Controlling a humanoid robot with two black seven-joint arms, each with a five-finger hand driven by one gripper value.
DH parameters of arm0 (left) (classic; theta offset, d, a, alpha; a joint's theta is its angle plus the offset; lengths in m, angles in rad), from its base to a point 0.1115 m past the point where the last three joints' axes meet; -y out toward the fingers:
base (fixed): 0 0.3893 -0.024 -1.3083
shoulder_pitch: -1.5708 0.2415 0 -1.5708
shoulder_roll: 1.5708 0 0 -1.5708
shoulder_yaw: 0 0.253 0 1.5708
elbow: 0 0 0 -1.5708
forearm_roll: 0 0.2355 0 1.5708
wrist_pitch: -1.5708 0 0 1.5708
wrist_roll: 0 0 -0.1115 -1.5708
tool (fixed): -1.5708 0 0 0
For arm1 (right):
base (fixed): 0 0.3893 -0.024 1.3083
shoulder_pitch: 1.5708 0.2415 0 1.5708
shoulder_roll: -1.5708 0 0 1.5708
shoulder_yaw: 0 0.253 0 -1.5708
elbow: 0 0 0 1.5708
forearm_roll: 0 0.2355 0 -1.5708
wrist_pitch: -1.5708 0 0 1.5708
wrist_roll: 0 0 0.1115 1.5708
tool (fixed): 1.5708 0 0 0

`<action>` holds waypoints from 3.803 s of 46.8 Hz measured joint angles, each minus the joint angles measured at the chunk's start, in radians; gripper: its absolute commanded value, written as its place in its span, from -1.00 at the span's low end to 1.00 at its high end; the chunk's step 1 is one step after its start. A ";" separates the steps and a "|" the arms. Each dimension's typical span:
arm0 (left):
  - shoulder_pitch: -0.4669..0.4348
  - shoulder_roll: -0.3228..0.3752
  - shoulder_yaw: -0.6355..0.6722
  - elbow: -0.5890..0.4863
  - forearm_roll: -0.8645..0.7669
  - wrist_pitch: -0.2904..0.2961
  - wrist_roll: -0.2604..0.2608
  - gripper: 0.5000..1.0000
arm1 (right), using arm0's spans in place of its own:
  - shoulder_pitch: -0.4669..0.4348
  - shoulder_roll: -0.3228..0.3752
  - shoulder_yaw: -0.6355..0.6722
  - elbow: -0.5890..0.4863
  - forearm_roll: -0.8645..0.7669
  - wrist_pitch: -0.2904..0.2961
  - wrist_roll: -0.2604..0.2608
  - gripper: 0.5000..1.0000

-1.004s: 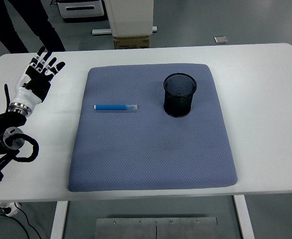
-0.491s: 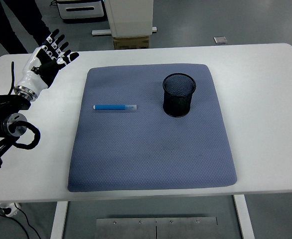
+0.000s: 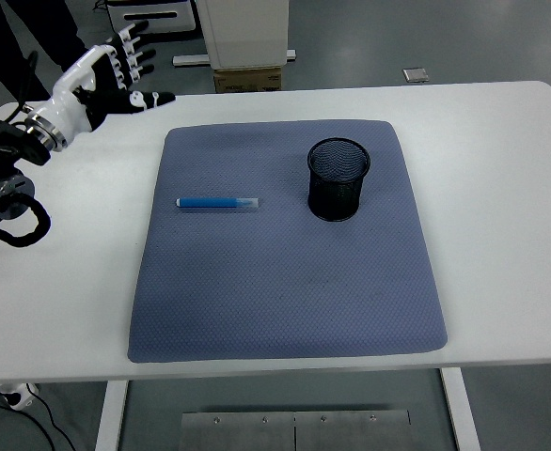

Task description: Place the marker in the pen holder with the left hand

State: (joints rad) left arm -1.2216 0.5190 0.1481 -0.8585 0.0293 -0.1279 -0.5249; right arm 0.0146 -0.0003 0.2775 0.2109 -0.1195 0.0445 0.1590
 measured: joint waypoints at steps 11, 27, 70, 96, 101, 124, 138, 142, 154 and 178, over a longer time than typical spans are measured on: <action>-0.181 -0.113 0.390 -0.015 0.030 -0.001 0.000 1.00 | -0.001 0.000 0.000 0.000 0.001 0.000 -0.001 1.00; -0.248 -0.169 0.647 -0.065 0.295 -0.007 0.006 1.00 | -0.001 0.000 0.000 0.000 0.000 0.000 0.000 1.00; -0.318 -0.355 0.623 0.108 0.459 -0.091 0.194 1.00 | -0.001 0.000 0.000 0.000 0.001 0.000 0.000 1.00; -0.321 -0.384 0.623 0.130 0.556 -0.154 0.307 0.98 | -0.001 0.000 0.000 0.000 0.001 0.000 0.000 1.00; -0.326 -0.384 0.622 0.130 0.560 -0.172 0.307 0.59 | -0.001 0.000 0.000 0.000 0.001 0.000 0.000 1.00; -0.327 -0.397 0.621 0.143 0.597 -0.192 0.320 -0.14 | -0.001 0.000 0.000 0.000 0.001 0.000 0.000 1.00; -0.316 -0.405 0.622 0.145 0.609 -0.188 0.319 -0.59 | -0.001 0.000 0.000 0.000 0.000 0.000 0.000 1.00; -0.316 -0.407 0.622 0.147 0.610 -0.187 0.319 -0.66 | -0.001 0.000 0.000 0.000 0.000 0.000 0.000 1.00; -0.312 -0.410 0.622 0.150 0.612 -0.184 0.318 -0.73 | -0.001 0.000 0.000 0.001 0.000 0.000 -0.001 1.00; -0.305 -0.409 0.619 0.150 0.622 -0.190 0.314 -1.00 | -0.001 0.000 0.000 0.000 0.000 0.000 0.000 1.00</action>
State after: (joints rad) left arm -1.5263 0.1102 0.7672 -0.7088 0.6513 -0.3174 -0.2108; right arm 0.0138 0.0000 0.2776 0.2114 -0.1191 0.0445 0.1588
